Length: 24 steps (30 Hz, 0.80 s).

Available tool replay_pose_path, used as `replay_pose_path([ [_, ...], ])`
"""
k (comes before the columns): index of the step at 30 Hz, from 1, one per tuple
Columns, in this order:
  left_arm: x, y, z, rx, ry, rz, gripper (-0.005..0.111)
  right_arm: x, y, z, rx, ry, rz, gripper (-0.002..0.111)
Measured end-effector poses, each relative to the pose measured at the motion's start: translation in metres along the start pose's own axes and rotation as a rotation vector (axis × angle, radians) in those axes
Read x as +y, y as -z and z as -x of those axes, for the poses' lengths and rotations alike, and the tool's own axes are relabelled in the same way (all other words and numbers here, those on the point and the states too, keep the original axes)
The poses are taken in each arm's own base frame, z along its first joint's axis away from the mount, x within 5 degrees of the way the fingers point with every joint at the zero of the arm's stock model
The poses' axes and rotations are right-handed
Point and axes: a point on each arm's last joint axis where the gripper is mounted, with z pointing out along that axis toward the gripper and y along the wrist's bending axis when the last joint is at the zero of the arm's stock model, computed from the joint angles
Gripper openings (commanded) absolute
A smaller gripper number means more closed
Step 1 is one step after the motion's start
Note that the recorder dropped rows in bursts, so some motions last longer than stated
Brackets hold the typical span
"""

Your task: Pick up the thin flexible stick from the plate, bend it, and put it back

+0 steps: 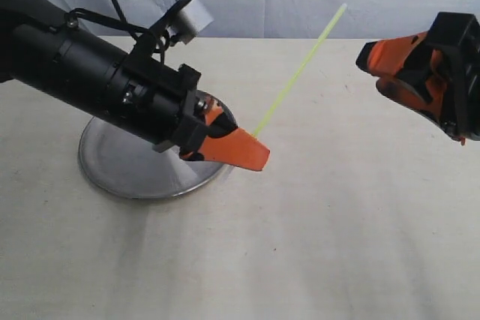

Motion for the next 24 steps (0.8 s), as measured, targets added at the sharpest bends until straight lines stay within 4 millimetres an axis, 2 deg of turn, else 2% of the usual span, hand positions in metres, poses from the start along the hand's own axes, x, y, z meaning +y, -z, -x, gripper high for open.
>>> replay_pose_path([
  [8,-0.002,-0.002,0.002,-0.016,0.005,-0.009,0.0,0.006,-0.003,0.003,-0.031,0.005,0.071,0.054],
  [17,-0.019,-0.021,-0.001,0.017,-0.03,-0.045,0.0,0.008,-0.017,0.003,0.007,-0.014,0.154,0.054],
  [19,-0.023,-0.025,-0.001,0.024,-0.045,-0.061,0.0,0.006,-0.02,0.002,0.014,-0.02,0.146,0.048],
  [23,-0.026,-0.027,-0.002,0.029,-0.055,-0.069,0.0,0.004,-0.023,0.002,0.023,-0.019,0.136,0.007],
  [24,-0.026,-0.027,-0.002,0.029,-0.055,-0.069,0.0,0.004,-0.023,0.002,0.026,-0.015,0.136,0.0],
])
